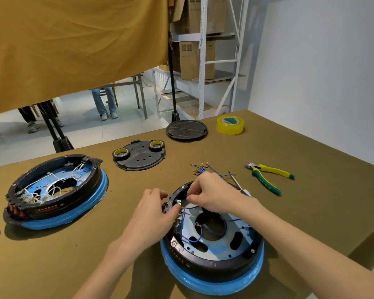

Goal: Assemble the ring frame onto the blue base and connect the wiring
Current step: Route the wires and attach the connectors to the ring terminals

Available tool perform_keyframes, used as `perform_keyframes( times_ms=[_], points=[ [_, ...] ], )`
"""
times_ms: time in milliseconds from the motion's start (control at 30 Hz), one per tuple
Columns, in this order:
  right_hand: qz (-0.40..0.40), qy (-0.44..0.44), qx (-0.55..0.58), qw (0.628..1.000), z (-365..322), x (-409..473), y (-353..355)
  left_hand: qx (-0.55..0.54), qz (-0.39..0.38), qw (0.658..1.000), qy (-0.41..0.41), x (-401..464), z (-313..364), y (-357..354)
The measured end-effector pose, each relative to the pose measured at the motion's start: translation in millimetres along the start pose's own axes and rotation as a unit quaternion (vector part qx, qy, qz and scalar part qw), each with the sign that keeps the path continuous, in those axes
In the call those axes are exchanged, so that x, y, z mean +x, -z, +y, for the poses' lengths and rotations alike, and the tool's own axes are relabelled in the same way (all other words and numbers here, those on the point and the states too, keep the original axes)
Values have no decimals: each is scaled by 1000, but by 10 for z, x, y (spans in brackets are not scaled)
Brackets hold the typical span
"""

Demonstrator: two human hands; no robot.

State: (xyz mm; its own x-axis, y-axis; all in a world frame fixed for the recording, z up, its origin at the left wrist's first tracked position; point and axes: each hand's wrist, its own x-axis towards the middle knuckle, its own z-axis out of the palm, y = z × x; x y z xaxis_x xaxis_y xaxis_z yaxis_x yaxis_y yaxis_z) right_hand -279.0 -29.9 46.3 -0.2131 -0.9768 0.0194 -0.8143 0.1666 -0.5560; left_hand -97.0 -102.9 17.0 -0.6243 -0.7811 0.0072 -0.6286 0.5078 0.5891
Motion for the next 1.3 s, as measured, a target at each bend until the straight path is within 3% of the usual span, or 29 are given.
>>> perform_keyframes(
  times_ms=[133,233,367,533,767,1000,1133,1300],
  points=[
    [151,-7,64,986,131,103,345,-77,1,997,-8,45,1,-115],
    [209,-99,72,970,416,298,460,-117,25,993,-15,83,-54,-98],
    [146,-174,17,974,792,574,334,-158,38,987,-8,129,-111,-67],
    [30,-119,-49,991,932,840,150,-165,38,986,-2,153,-158,-66],
    [69,-131,-73,986,1027,956,74,-169,42,985,-3,169,-167,-87],
    [221,-62,92,969,906,747,164,-164,40,986,-1,191,-201,-96],
    [217,3,257,942,614,551,311,-163,45,986,0,192,-195,-96],
    [183,14,395,900,390,315,310,-111,62,992,-19,150,-184,-70]
  ],
)
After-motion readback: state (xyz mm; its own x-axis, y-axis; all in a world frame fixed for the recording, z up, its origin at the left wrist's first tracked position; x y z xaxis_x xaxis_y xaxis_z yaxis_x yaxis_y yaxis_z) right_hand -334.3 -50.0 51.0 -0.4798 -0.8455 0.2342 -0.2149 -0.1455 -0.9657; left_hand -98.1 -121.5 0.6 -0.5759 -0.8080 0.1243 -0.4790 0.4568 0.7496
